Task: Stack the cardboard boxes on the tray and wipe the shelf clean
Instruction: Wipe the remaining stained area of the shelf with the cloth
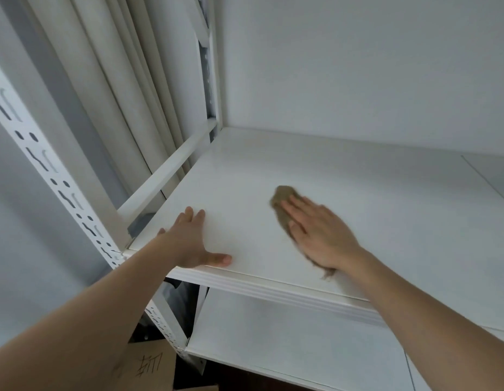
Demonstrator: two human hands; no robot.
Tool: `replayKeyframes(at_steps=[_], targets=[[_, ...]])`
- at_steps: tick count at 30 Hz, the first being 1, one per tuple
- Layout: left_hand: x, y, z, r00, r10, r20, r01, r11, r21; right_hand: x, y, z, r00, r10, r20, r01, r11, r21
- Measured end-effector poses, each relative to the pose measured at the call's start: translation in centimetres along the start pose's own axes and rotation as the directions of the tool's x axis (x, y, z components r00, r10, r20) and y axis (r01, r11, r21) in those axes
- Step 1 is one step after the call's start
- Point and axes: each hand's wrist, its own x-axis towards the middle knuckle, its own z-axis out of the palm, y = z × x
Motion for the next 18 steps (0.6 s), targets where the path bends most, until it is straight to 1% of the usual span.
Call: replayKeyframes(at_steps=[2, 3, 5, 6, 8, 11, 13, 15, 18], targets=[[-0.3, -0.8, 0.5, 0.999, 0.021, 0.033, -0.021, 1.000, -0.007, 1.6, 1.3, -0.2, 0.988, 0.151, -0.015, -0.151, 0.988, -0.011], [-0.2, -1.0, 0.7, 0.999, 0.024, 0.046, -0.024, 1.000, 0.008, 2.6, 1.3, -0.1, 0.980, 0.200, -0.019, -0.200, 0.980, -0.011], [0.1, -1.3, 0.8, 0.997, 0.016, 0.073, -0.019, 0.999, 0.038, 4.2, 0.3, 0.4, 0.973, 0.229, -0.020, -0.230, 0.973, -0.011], [0.3, -1.2, 0.8, 0.996, 0.009, 0.085, -0.013, 0.999, 0.048, 4.7, -0.4, 0.6, 0.978, 0.208, -0.014, -0.208, 0.978, -0.003], [0.3, -1.0, 1.0, 0.996, -0.009, 0.091, 0.004, 0.998, 0.055, 4.5, -2.3, 0.8, 0.994, 0.112, 0.003, -0.112, 0.993, 0.030], [0.6, -0.9, 1.5, 0.998, -0.038, 0.043, 0.037, 0.999, 0.024, 2.2, -4.4, 1.1, 0.998, -0.068, 0.006, 0.068, 0.997, 0.040], [0.6, -0.8, 1.7, 0.999, -0.044, 0.018, 0.044, 0.999, 0.023, 0.7, -3.7, 0.8, 0.989, -0.146, 0.026, 0.145, 0.989, 0.042], [0.5, -0.7, 1.6, 0.999, -0.048, 0.006, 0.048, 0.998, 0.026, 0.2, -1.7, 0.3, 0.990, -0.135, 0.033, 0.133, 0.990, 0.040], [0.6, -0.7, 1.7, 0.999, -0.043, 0.000, 0.043, 0.999, 0.011, 1.1, 0.9, -0.2, 0.999, 0.042, 0.004, -0.042, 0.999, 0.023]])
